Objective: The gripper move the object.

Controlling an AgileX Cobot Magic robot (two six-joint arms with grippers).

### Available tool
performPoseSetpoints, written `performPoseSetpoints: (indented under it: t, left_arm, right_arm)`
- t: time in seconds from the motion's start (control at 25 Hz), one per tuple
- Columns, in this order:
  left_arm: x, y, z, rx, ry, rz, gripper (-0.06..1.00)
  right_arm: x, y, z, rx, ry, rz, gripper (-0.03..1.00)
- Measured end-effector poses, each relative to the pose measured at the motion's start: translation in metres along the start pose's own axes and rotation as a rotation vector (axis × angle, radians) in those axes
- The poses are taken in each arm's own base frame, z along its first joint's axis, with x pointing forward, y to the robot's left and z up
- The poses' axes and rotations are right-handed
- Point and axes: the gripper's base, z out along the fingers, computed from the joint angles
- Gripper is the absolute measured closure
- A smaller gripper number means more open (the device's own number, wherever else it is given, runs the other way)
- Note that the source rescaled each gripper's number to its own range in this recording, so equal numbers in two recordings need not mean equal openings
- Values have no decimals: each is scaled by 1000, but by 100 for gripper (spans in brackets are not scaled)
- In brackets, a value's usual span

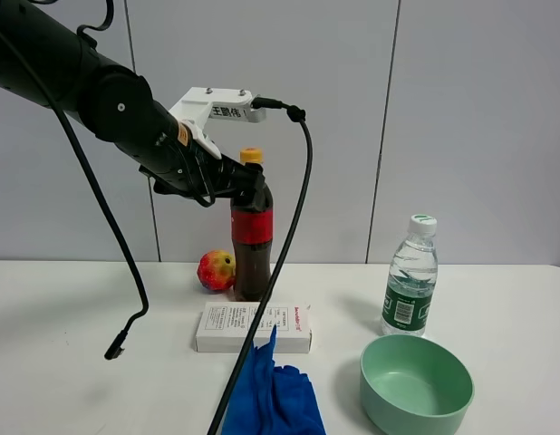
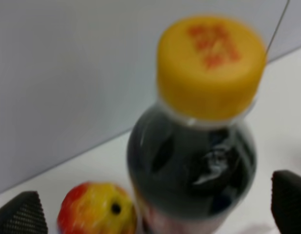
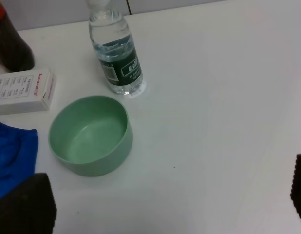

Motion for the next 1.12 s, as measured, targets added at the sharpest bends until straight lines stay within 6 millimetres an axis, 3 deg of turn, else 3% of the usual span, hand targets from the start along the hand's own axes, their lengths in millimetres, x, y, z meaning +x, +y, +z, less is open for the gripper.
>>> performPoseSetpoints:
  t: [0.12, 0.28, 0.4, 0.52, 0.76, 1.12]
  left_arm:
    - [-5, 1, -17, -20, 50, 22, 11]
    - [-24, 0, -54, -19, 36, 76, 11]
    - [-41, 2, -91, -24, -17, 85, 11]
    - [-46, 14, -127, -46, -73, 63, 11]
    - [-17, 44, -196, -113, -84, -20, 11]
    - [21, 63, -298, -220, -140, -96, 11]
  right_arm:
    - [0, 0, 0, 0, 0, 0, -3]
    - [0, 0, 0, 0, 0, 0, -3]
    - [0, 0, 0, 0, 0, 0, -3]
    - [0, 0, 0, 0, 0, 0, -3]
    - [0, 0, 0, 0, 0, 0, -3]
    - [0, 0, 0, 0, 0, 0, -3]
